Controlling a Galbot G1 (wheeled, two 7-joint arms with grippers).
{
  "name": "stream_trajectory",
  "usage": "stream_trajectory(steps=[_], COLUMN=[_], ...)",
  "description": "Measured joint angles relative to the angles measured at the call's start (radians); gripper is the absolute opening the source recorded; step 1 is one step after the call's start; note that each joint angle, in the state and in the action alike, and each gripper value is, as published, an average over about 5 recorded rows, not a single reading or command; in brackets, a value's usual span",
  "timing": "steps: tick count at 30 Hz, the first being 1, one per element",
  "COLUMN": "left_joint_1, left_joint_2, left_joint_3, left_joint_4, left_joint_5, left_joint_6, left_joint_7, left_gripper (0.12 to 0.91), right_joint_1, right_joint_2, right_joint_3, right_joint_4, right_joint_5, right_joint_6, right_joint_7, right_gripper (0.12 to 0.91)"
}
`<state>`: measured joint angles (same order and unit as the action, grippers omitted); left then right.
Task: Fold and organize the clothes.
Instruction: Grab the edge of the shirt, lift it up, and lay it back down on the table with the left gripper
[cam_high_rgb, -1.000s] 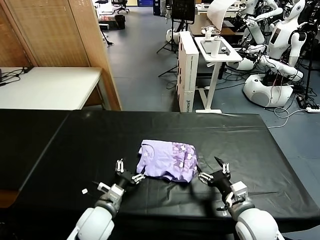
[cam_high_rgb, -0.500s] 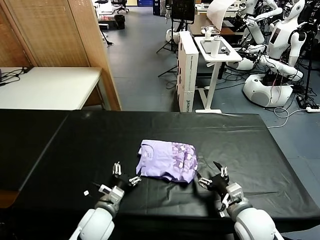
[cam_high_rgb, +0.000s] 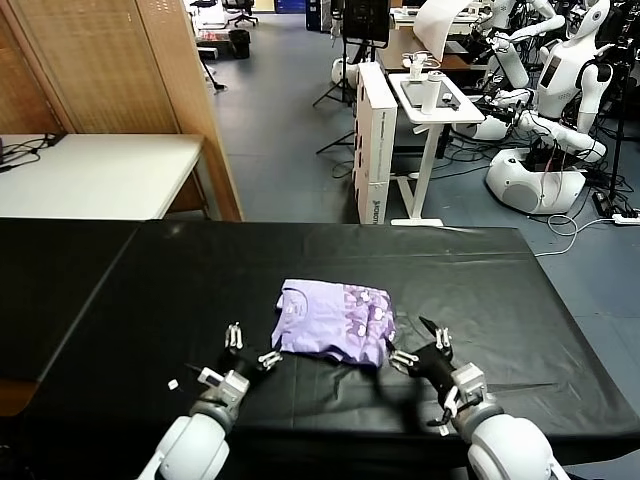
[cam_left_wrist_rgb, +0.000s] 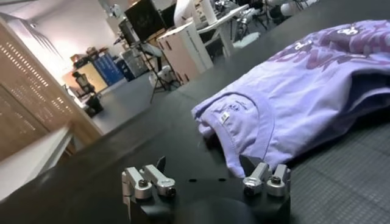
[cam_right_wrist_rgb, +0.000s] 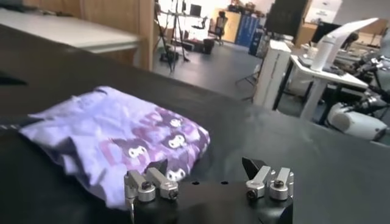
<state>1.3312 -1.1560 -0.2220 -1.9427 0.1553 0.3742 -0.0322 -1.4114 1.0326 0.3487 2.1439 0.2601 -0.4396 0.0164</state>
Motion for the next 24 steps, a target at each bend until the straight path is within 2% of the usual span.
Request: stream_trajectory(steps=[7,15,20,24], left_joint_1=[-0.005,-0.010,-0.004,0.008], left_joint_2=[-0.001,0.007,0.014,0.022], left_joint_3=[0.001,0.001,0.001,0.000], left_joint_4=[0.006,-0.001,-0.016,-0.036], left_joint_5=[0.001,0.002,0.011,0.019], left_joint_6=[0.000,0.016,0.045,0.093], left_joint_7=[0.000,0.000,0.003,0.005], left_gripper=[0.907,0.907,0.907,0.907], right_joint_1=[0.028,0.056,0.061,0.069], right_joint_2=[0.007,-0.003,-0.015,-0.025], right_joint_3=[-0.042,-0.067,-0.066,-0.063], right_joint_4=[-0.037,-0.078,-0.091,-0.096], right_joint_5=[0.005,-0.012,-0.047,-0.051], right_joint_6=[-0.015,-0.072,-0.106,-0.107], right_joint_7=[-0.001,-0.003,-0.003,-0.004], right_gripper=[0.907,0.907,0.907,0.907])
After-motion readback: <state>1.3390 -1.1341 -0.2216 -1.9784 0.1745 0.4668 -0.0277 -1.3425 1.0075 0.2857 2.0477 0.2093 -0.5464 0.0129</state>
